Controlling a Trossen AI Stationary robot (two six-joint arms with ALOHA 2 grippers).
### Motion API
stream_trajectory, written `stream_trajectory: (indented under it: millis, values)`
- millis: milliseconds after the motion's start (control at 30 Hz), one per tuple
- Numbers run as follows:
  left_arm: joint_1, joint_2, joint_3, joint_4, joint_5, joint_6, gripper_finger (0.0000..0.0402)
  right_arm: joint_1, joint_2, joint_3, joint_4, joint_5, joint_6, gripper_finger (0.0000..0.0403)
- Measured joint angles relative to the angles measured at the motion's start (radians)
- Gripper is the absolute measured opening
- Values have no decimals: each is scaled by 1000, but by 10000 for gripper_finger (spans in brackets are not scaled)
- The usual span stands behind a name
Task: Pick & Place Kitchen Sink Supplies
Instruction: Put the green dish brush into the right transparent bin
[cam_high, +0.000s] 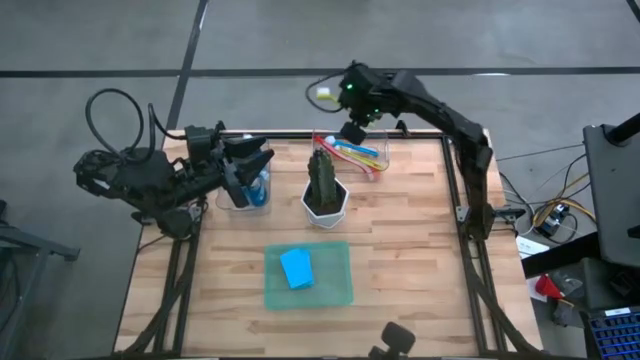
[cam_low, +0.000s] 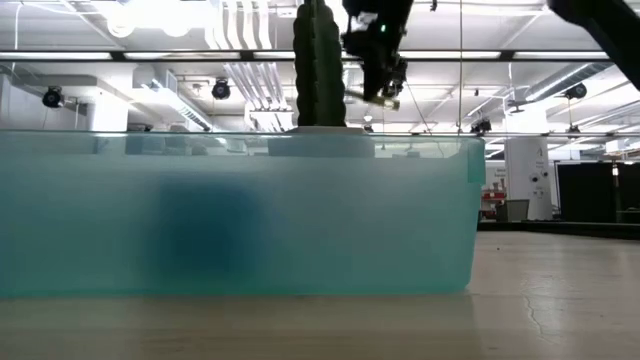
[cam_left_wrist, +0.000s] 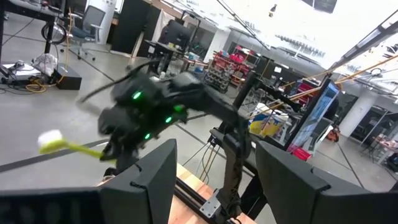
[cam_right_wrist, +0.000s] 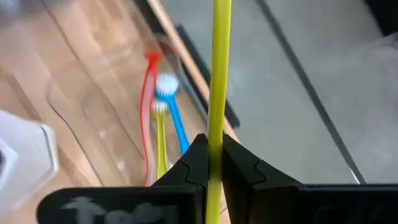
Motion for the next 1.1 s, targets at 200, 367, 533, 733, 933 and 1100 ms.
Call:
stream_trajectory:
  millis: [200,367,533,733,933,1100]
  values:
    - [0,0,0,-1,0,-8,210,-47,51,-130,-22,-36,-6,20]
    - [0,0,0,0,16,-9,210,-62,47,-293,26,-134,-7,20]
    - [0,0,0,0,17,-10,210,-62,46,-434,120,-175,-37,20]
    - [0,0,0,-1,18,-7,210,-62,47,-545,178,-183,-47,20]
    - [0,0,0,-1,19,-4,210,-62,45,-602,205,-213,-27,32]
    - [0,0,0,-12,19,-3,210,-63,40,-606,208,-212,13,69]
